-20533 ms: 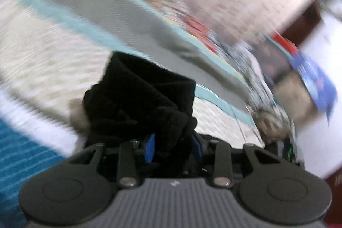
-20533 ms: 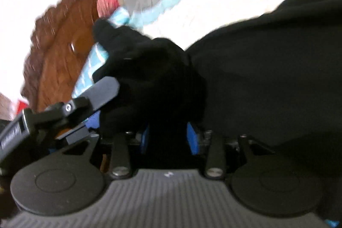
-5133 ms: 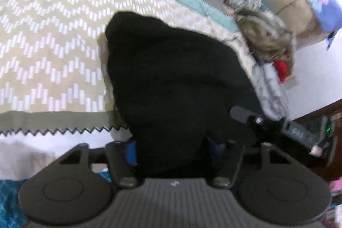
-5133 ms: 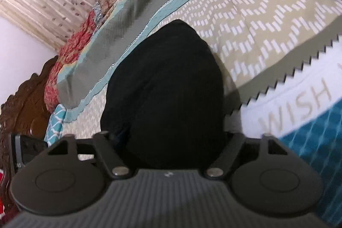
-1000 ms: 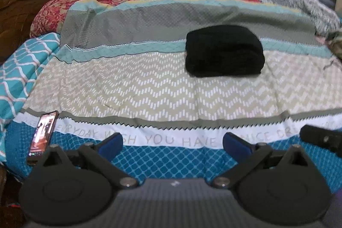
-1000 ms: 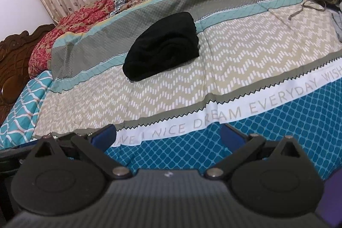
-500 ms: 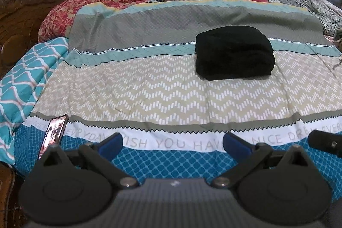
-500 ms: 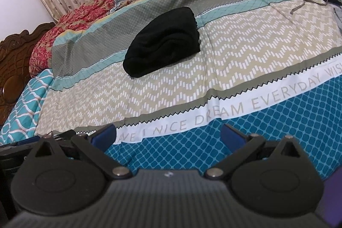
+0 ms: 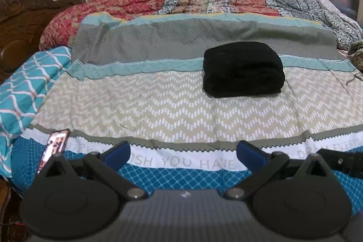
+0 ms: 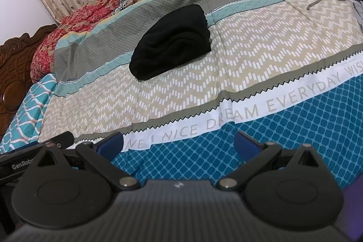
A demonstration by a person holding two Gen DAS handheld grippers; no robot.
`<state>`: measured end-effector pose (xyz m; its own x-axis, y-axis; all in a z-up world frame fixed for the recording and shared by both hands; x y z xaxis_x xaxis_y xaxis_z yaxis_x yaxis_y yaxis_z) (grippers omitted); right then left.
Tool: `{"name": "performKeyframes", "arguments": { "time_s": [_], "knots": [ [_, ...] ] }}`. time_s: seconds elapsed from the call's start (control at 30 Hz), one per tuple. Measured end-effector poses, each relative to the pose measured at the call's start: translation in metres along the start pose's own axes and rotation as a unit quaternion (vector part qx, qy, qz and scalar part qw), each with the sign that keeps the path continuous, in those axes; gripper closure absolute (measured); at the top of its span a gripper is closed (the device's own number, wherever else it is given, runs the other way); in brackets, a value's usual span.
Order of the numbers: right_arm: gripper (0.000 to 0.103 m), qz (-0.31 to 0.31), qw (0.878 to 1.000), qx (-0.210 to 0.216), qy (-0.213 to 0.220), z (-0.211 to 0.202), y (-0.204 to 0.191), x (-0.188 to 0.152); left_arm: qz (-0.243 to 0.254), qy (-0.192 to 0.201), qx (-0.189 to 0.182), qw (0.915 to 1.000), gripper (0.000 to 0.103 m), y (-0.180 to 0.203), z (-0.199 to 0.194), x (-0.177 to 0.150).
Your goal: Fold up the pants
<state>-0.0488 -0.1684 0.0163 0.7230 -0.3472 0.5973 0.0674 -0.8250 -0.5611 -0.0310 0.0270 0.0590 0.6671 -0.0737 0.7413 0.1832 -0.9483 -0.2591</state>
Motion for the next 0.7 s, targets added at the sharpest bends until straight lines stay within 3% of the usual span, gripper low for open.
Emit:
{"name": "performKeyframes", "arguments": {
  "time_s": [0.33,0.7],
  "knots": [
    [0.000,0.010,1.000,0.002,-0.004,0.0006,0.0022,-0.0015,0.008,0.013,0.021,0.9997,0.000,0.0026,-0.0087,0.0012],
    [0.000,0.018,1.000,0.003,-0.010,0.0022,0.0043,-0.0029,0.018,0.005,0.021,0.9996,0.000,0.0057,-0.0058,-0.0016]
  ]
}}
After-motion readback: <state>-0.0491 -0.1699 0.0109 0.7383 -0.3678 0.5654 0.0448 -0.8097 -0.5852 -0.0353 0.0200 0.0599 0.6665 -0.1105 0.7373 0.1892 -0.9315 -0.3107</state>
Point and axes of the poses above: each gripper's, at about its wrist camera, not at the fingertips, and z roughly the way its jaws point, y to its right, x to its top, the point moved 2 cm from there along z, roughly the way its jaws point, and after that the axes turned 12 degrees about x, right-handed, at the moved point
